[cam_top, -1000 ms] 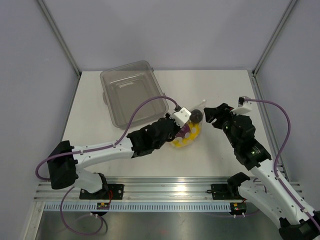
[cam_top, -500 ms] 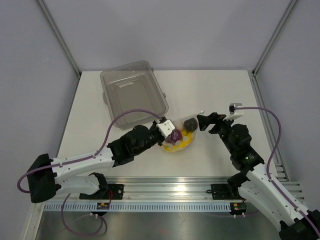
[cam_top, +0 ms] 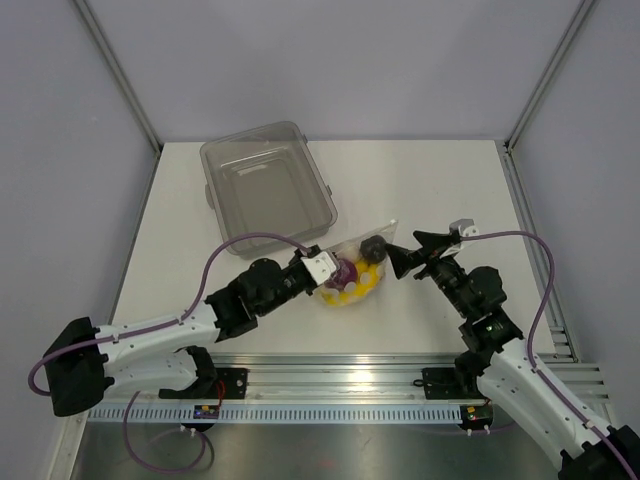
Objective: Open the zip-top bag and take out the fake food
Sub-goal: Pick up the zipper food storage bag at the center of the board.
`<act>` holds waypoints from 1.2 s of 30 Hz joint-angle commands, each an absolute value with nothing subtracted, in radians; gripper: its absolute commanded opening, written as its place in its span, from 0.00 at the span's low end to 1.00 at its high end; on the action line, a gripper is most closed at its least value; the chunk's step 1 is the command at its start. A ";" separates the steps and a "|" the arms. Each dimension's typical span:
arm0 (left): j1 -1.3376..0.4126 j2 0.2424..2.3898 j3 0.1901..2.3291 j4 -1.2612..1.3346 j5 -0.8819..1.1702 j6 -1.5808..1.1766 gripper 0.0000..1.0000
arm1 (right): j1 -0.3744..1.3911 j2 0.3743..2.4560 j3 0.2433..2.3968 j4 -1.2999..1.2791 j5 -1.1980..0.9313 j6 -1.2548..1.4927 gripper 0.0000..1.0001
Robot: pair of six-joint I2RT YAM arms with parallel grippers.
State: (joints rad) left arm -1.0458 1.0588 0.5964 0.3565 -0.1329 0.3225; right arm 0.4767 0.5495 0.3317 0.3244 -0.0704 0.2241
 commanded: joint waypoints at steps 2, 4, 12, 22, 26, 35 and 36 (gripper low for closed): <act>-1.031 1.002 0.571 0.491 -0.052 0.376 0.00 | 0.474 0.558 0.295 0.477 -0.136 0.167 0.92; -1.026 0.988 0.561 0.494 -0.016 0.368 0.00 | 0.474 0.572 0.285 0.517 -0.175 0.164 0.92; -1.012 0.951 0.549 0.483 0.034 0.356 0.00 | 0.474 0.644 0.281 0.574 -0.259 0.158 0.88; -0.986 0.949 0.552 0.499 -0.087 0.307 0.00 | 0.474 0.666 0.255 0.641 -0.396 0.166 0.78; -0.976 0.969 0.563 0.499 -0.121 0.299 0.00 | 0.474 0.710 0.275 0.637 -0.423 0.167 0.65; -0.962 0.946 0.526 0.538 -0.088 0.302 0.00 | 0.474 0.683 0.265 0.609 -0.304 0.173 0.77; -0.962 0.948 0.525 0.540 -0.080 0.305 0.00 | 0.474 0.686 0.265 0.609 -0.293 0.175 0.77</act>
State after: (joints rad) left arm -0.9657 0.9710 0.5293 0.4141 -0.0982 0.3054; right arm 0.4767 0.7002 0.2554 0.5785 -0.3485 0.1795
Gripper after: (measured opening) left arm 0.008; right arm 0.763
